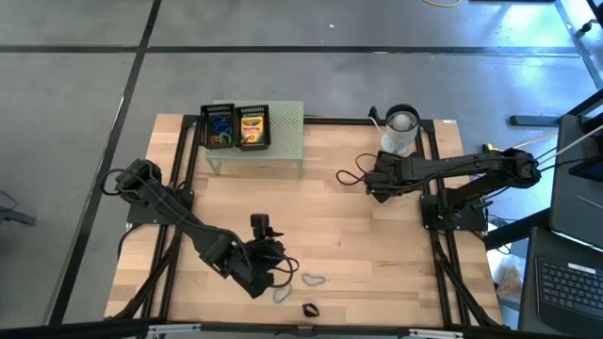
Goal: Pick & Place Office Desk Supplies
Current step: Put the blue rubber band into the black bin
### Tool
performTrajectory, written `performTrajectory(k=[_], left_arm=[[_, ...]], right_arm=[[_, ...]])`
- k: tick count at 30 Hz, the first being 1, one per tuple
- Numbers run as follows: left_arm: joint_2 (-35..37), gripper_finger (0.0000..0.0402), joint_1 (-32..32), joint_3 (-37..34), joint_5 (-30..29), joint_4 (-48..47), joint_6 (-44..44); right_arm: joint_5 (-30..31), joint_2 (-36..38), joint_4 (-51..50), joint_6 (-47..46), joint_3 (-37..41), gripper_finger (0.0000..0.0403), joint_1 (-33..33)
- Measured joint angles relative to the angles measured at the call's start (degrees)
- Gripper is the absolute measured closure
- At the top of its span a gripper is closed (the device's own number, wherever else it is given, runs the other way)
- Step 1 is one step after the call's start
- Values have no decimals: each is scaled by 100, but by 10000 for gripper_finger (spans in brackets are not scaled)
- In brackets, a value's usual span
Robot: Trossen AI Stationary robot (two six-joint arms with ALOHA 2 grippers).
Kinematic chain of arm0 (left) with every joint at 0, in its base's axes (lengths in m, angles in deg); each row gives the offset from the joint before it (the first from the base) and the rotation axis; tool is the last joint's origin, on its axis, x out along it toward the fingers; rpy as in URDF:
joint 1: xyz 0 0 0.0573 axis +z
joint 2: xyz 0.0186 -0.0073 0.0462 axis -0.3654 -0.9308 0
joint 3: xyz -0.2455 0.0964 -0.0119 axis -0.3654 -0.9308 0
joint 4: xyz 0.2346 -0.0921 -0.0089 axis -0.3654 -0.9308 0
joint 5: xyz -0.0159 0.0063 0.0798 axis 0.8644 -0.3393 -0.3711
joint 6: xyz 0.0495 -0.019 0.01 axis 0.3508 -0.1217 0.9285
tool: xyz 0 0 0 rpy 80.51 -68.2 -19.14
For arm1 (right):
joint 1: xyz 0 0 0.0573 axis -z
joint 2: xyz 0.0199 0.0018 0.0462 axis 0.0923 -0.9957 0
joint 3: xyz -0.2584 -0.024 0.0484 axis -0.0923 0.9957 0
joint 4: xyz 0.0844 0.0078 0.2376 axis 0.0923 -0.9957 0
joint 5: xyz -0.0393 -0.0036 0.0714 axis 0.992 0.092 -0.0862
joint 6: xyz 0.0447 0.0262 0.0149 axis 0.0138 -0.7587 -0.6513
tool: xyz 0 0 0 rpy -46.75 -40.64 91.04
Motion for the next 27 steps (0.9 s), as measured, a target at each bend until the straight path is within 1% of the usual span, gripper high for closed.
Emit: performTrajectory(k=[3,7,9,11,16,18,23,27], left_arm=[[0,210,0,0,-95,12,-6],[0,210,0,0,230,12,-17],[0,210,0,0,547,13,-151],[0,208,1,0,1004,17,-361],[-238,194,53,9,2113,88,-742],[-415,185,77,9,2439,119,-605],[-905,166,123,4,3149,363,77],[-1236,163,131,13,3774,864,628]], right_arm=[[-18,0,59,0,0,154,-2],[-166,-2,155,-151,0,143,-7],[-170,-2,184,-321,0,144,-7],[-170,-2,203,-457,0,148,-7],[-166,-2,416,-451,0,160,-7],[-166,-2,543,-433,0,164,-7],[-166,-2,758,-308,0,171,-20],[-148,-2,945,-98,0,172,-22]])
